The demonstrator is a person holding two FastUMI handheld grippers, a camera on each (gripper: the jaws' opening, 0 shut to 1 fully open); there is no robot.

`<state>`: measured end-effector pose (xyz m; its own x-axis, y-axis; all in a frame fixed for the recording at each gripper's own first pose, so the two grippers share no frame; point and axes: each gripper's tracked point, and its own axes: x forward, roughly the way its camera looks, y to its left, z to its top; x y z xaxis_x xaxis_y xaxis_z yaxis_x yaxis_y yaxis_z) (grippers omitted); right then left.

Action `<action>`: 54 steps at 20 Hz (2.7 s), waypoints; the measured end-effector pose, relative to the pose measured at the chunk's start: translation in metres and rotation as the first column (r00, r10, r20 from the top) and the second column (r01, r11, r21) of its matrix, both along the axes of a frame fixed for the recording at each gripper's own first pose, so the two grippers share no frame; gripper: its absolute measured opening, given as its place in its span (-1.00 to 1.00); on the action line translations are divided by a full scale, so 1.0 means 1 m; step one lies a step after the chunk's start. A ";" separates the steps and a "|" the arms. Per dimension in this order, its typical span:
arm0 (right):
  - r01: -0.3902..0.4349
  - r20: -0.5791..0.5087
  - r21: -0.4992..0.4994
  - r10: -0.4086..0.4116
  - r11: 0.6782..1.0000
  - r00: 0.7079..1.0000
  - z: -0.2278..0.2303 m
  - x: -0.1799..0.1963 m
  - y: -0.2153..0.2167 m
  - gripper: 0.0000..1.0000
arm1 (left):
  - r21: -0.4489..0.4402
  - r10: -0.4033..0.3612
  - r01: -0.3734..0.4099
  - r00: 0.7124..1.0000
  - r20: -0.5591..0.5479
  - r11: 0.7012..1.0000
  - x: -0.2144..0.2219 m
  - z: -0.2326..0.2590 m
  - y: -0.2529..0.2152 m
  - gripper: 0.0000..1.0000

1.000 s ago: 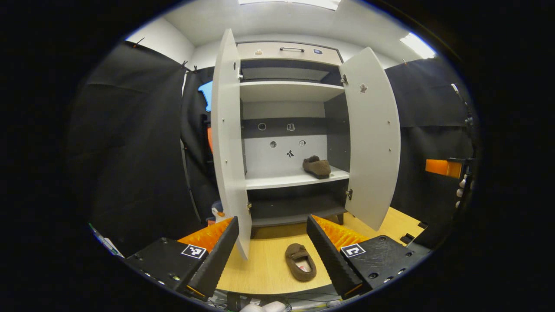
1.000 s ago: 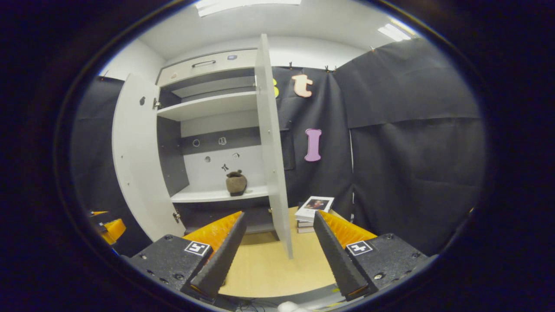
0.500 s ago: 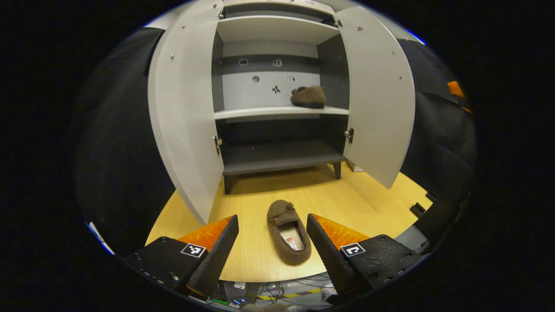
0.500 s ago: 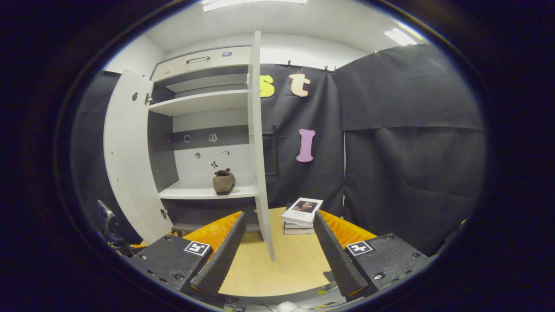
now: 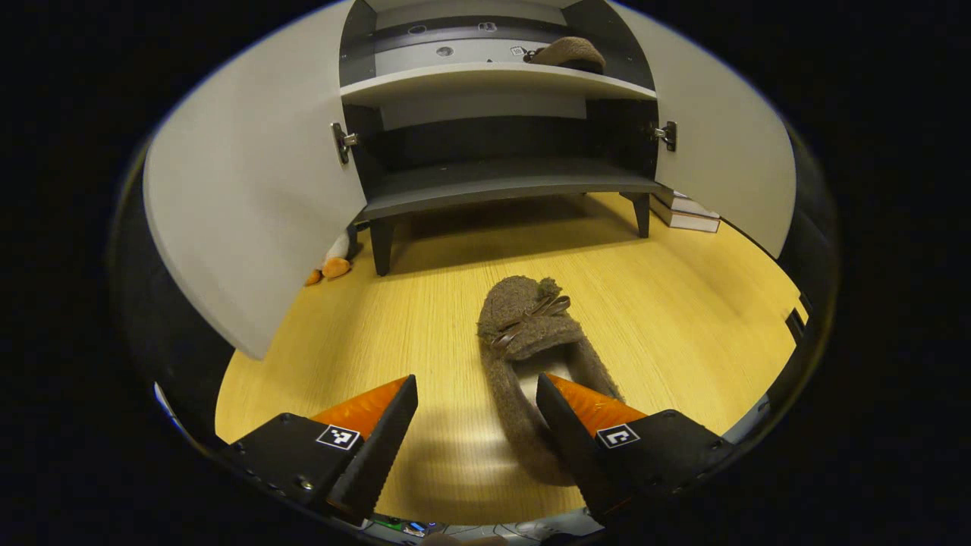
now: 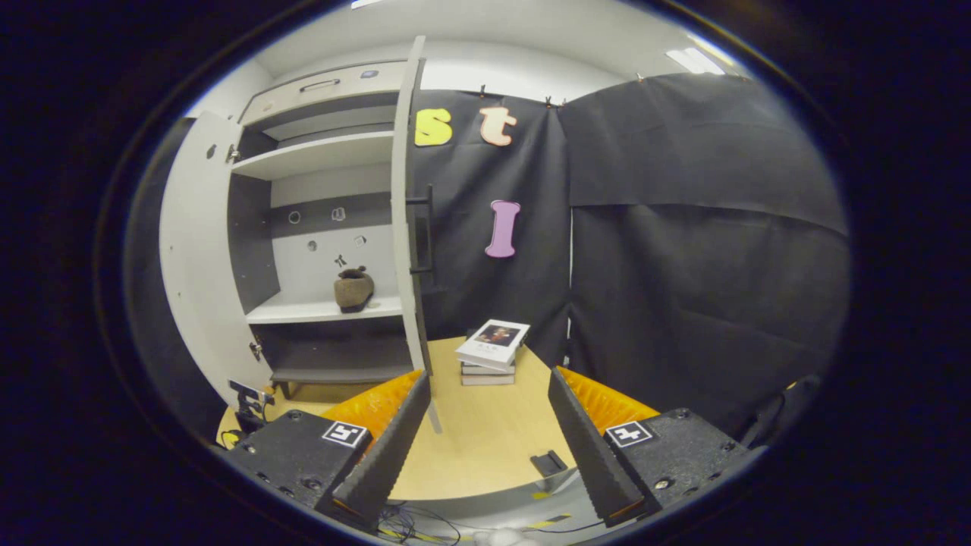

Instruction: Grab one shoe with the right hand and put it into the shoe cabinet, grab the other shoe with the left hand and put it into the shoe cabinet; then close the right door with the right hand and the left door with the left hand.

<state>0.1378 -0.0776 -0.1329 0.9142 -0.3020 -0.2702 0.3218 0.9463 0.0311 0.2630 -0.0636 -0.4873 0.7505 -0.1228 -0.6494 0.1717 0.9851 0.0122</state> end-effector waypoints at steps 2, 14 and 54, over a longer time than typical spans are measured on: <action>0.034 -0.022 0.015 -0.033 0.999 0.999 -0.009 -0.006 -0.002 0.98 | -0.004 -0.002 0.002 1.000 -0.001 1.000 0.021 -0.012 -0.002 0.94; 0.075 -0.072 0.040 -0.072 0.996 0.995 -0.033 0.010 -0.020 0.99 | 0.002 0.002 -0.002 0.999 0.045 1.000 0.086 -0.033 -0.022 -0.12; -0.103 0.041 0.015 0.102 0.995 0.994 0.005 0.061 0.023 0.98 | -0.001 0.141 -0.147 0.951 0.276 0.989 0.384 0.323 -0.012 -0.70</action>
<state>0.1990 -0.0548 -0.1276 0.9503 -0.2020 -0.2369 0.2215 0.9734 0.0588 0.6475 -0.0756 -0.1640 0.9090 0.0103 -0.4166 0.0155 0.9982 0.0586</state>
